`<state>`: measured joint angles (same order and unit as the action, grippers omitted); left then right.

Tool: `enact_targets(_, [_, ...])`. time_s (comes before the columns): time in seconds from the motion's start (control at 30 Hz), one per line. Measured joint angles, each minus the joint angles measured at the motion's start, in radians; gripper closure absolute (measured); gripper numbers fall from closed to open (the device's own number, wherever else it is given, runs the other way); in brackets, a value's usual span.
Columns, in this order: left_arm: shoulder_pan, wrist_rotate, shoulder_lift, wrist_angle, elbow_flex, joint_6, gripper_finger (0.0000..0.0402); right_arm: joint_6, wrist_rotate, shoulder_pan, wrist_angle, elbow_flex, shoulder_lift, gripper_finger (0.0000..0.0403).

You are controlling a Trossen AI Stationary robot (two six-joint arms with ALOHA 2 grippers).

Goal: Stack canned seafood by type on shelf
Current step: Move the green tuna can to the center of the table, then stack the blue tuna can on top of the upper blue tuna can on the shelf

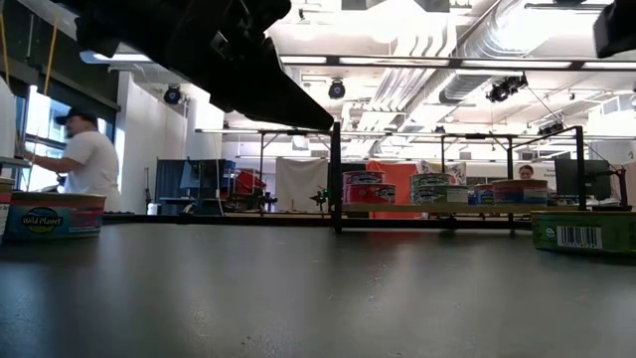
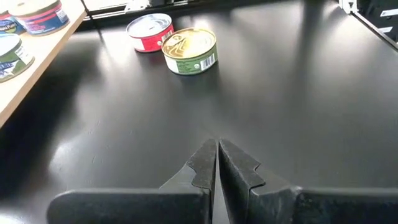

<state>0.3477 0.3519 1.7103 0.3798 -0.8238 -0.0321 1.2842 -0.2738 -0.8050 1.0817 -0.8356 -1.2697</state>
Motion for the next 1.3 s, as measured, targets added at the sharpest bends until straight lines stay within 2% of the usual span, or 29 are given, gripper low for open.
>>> enact_targets(0.1, [0.000, 0.000, 0.000, 0.009, 0.000, 0.008, 0.0390, -0.033, -0.031, 0.033, -0.002, 0.000, 0.000, 0.0397])
enact_targets(0.3, [0.000, 0.000, 0.000, 0.009, 0.000, 0.009, 0.0390, -0.102, -0.021, 0.111, -0.025, 0.000, -0.043, 0.0402])
enact_targets(0.53, [0.000, 0.000, 0.000, 0.011, 0.000, 0.017, 0.0390, -0.217, 0.088, 0.196, -0.123, 0.000, -0.190, 0.0402])
enact_targets(0.63, [0.000, 0.000, 0.000, 0.012, 0.000, 0.017, 0.0390, -0.274, 0.100, 0.225, -0.191, -0.003, -0.241, 0.0402])
enact_targets(0.77, [0.000, 0.000, 0.000, 0.017, 0.000, 0.020, 0.0390, -0.356, 0.126, 0.277, -0.410, -0.007, -0.280, 0.0403])
enact_targets(0.9, [0.000, 0.000, 0.000, 0.024, 0.000, 0.027, 0.0390, -0.456, 0.071, 0.326, -0.624, -0.011, -0.281, 0.0403])
enact_targets(1.1, [0.002, 0.006, -0.001, 0.007, 0.000, 0.026, 0.0390, -0.585, -0.059, 0.346, -0.575, -0.081, -0.200, 0.0403])
enact_targets(1.13, [0.009, 0.039, -0.009, -0.024, -0.001, 0.025, 0.0390, -0.596, -0.072, 0.346, -0.569, -0.081, -0.189, 0.0403])
enact_targets(1.2, [0.038, 0.183, -0.042, -0.126, -0.001, -0.014, 0.0391, -0.612, -0.103, 0.347, -0.581, -0.084, -0.174, 0.0403])
enact_targets(1.27, [0.075, 0.322, -0.106, -0.286, -0.001, -0.115, 0.0394, -0.613, -0.146, 0.347, -0.581, -0.084, -0.170, 0.0403])
enact_targets(1.3, [0.093, 0.359, -0.141, -0.386, -0.001, -0.192, 0.0396, -0.612, -0.160, 0.347, -0.586, -0.082, -0.176, 0.0403])
